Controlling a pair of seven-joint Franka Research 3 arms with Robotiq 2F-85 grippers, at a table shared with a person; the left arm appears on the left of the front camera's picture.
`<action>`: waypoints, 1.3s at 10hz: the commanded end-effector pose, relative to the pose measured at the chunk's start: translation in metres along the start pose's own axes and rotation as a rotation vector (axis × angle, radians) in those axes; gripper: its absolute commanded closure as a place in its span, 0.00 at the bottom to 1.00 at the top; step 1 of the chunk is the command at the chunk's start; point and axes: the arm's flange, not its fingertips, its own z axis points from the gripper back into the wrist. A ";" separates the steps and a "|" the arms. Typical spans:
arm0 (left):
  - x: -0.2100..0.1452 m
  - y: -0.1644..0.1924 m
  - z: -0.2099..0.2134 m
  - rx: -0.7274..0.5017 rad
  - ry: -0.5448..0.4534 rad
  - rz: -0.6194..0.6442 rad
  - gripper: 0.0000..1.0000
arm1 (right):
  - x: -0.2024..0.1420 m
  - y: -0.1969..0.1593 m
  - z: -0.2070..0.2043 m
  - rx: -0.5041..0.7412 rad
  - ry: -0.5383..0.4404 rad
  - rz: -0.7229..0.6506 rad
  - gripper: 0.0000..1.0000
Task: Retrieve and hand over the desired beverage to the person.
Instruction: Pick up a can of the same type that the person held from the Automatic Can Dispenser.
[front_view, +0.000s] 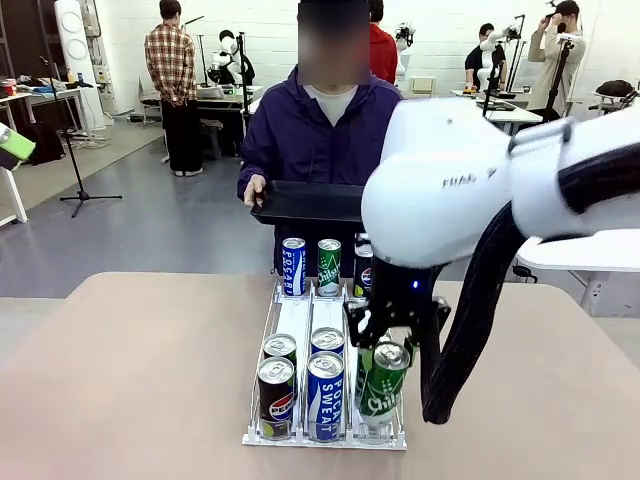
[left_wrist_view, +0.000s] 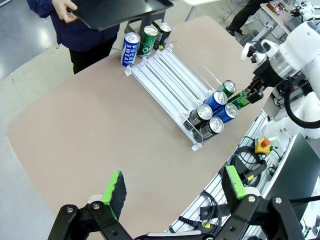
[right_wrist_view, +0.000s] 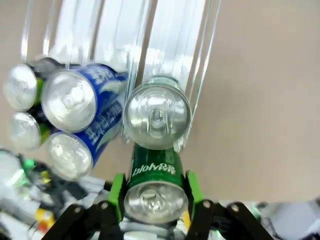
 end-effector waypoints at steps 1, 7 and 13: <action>-0.001 0.001 0.002 -0.010 -0.002 -0.011 0.00 | -0.024 0.010 0.070 -0.054 -0.062 -0.012 1.00; -0.001 0.001 0.002 -0.010 -0.002 -0.011 0.00 | -0.001 0.035 0.247 -0.077 -0.208 -0.033 1.00; -0.001 0.001 0.002 -0.010 -0.002 -0.011 0.00 | 0.097 0.008 0.298 -0.004 -0.293 -0.065 1.00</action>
